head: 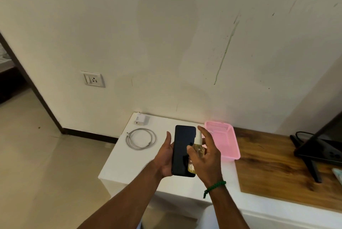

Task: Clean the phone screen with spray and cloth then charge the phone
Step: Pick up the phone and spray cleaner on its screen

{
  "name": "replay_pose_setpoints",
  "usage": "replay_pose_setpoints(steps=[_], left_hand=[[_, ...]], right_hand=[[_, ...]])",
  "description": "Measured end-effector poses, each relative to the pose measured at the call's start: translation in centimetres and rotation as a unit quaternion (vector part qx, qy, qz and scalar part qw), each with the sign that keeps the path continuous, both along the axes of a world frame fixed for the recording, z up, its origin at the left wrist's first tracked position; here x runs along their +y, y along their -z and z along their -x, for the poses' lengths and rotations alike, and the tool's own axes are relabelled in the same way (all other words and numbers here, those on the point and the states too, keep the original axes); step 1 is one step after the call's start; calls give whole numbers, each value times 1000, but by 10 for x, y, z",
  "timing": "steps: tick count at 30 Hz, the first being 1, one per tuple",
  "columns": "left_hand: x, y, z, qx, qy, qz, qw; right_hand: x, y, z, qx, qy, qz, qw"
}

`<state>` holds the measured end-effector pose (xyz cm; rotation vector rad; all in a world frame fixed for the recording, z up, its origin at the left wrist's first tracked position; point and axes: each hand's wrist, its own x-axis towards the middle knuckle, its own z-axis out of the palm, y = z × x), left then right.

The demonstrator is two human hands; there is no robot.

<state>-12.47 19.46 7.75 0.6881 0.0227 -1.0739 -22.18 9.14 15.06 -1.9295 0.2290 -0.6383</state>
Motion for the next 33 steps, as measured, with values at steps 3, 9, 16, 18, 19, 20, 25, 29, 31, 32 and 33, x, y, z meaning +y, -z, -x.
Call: replay_pose_setpoints(steps=[3,9,16,18,19,20,25,29,31,32,33], left_hand=[[1,-1,0,-2,-7,3,1000],[-1,0,-1,-10,-26,-20,999],[-2,1,1,-10,-18,-19,1000],[-2,0,1,-10,-14,-13,1000],[-2,0,1,-10,-14,-11,1000],[-2,0,1,-8,-15,-10,1000],[-1,2,0,-3,-17,-11,1000],[1,0,1,-4,-10,-3,1000],[0,-1,2,-2,-9,1,1000],[0,-2,3,-2,-9,3,1000],[-1,-2,3,-2,-10,4,1000]], right_hand=[[3,8,-2,17,-7,-22,1000],[7,16,-4,39,13,-5,999],[5,11,-1,51,-26,-52,997],[6,10,0,42,-25,-59,997],[5,10,0,39,-21,-66,997],[5,11,0,37,-16,-74,996],[5,10,1,16,-12,-133,991],[2,7,2,1,-37,-218,975],[2,4,2,0,-42,-217,975],[2,3,2,-1,-46,-214,976],[2,3,3,-3,-51,-208,977]])
